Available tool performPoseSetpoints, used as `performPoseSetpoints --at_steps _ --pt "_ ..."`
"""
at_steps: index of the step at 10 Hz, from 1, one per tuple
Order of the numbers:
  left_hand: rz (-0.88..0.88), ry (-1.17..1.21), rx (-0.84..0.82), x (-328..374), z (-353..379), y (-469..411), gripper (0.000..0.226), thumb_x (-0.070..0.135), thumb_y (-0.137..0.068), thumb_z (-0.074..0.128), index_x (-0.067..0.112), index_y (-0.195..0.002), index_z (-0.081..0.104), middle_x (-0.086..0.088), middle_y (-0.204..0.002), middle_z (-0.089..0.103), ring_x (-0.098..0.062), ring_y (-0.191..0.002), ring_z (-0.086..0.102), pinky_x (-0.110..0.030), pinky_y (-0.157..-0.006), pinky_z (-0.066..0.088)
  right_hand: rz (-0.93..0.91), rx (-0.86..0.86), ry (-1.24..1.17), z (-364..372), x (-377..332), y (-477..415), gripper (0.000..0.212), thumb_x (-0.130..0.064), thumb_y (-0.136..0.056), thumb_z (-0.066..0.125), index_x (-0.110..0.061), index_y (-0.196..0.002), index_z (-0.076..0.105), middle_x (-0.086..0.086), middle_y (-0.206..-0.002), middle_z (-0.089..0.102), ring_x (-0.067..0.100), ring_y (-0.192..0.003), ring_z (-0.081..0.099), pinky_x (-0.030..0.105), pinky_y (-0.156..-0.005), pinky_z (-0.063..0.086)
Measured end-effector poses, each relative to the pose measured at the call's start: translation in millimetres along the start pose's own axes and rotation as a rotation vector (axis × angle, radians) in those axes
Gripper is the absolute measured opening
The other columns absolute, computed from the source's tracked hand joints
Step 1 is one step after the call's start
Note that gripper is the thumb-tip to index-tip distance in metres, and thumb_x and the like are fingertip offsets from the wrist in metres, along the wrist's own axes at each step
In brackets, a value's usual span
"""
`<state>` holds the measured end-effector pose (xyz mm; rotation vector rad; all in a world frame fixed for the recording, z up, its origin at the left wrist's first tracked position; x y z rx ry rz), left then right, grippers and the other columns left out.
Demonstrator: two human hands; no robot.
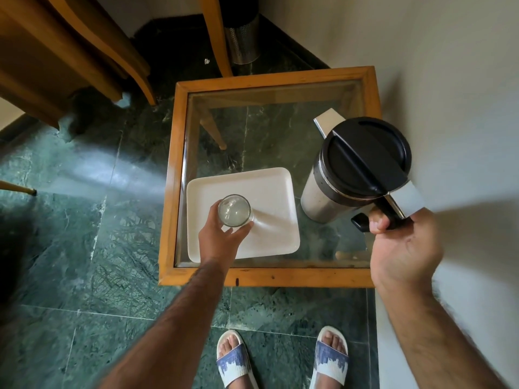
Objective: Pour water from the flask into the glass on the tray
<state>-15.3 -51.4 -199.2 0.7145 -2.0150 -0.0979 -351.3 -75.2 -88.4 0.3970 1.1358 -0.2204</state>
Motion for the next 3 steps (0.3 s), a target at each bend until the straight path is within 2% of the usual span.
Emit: performPoseSetpoints --at_steps 1,2,3 --pt "0.011 -0.118 -0.052 5.5 -4.3 2.2 0.09 0.04 -0.069 0.098 0.031 -0.146 0.052 0.008 -0.133 0.066 -0.018 -0.124 0.062 -0.028 -0.104 0.055 0.001 -0.036 0.095 4.7 -0.6 2.2 0.036 -0.031 -0.09 0.049 -0.026 -0.061 0.07 -0.01 -0.055 0.057 0.014 -0.057 0.05 0.029 -0.062 0.04" --pt "0.046 -0.208 -0.088 23.9 -13.5 14.3 0.124 0.064 -0.066 0.091 0.029 -0.165 0.026 0.002 -0.167 0.041 -0.021 -0.151 0.04 -0.042 -0.122 0.037 0.009 0.025 0.073 -5.4 -12.1 3.6 0.04 -0.043 -0.102 0.047 -0.03 -0.08 0.078 -0.011 -0.073 0.072 0.011 -0.073 0.066 0.026 -0.068 0.05" --pt "0.239 -0.407 -0.067 67.8 -31.4 28.3 0.119 0.08 -0.082 0.064 0.021 -0.169 0.01 -0.002 -0.178 0.013 -0.021 -0.164 0.012 -0.049 -0.132 0.019 -0.121 0.02 0.425 -1.3 -55.4 5.6 0.049 -0.059 -0.108 0.033 -0.035 -0.127 0.07 -0.014 -0.128 0.071 -0.003 -0.119 0.063 0.022 -0.097 0.048"
Point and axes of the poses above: each hand's wrist, its own y-axis away from the middle knuckle, its own z-axis out of the palm, x = y × z, the point moved 8 cm from there along -y, towards the middle knuckle
